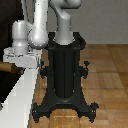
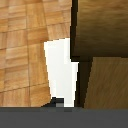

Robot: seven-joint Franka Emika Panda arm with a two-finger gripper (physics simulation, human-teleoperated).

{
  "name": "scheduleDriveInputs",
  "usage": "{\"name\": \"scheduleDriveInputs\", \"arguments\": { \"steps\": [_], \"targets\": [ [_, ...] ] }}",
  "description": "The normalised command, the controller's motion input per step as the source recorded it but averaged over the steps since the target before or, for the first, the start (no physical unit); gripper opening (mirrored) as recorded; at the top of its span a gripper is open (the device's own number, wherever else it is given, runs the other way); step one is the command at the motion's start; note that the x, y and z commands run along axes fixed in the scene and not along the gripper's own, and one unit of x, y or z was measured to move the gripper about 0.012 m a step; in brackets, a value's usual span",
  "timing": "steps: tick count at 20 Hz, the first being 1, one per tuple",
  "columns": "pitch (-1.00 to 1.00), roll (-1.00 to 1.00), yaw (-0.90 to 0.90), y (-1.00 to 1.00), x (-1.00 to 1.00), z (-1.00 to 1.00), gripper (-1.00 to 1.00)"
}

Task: Open the door by pressing down and pulling on the handle.

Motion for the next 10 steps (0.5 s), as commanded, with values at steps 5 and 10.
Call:
{"name": "scheduleDriveInputs", "arguments": {
  "steps": [5, 10],
  "targets": [
    [-0.06, 0.00, 0.00, 0.00, 0.00, -0.80, -1.00],
    [0.00, 0.00, 0.00, 0.00, 0.00, -0.60, -1.00]
  ]
}}
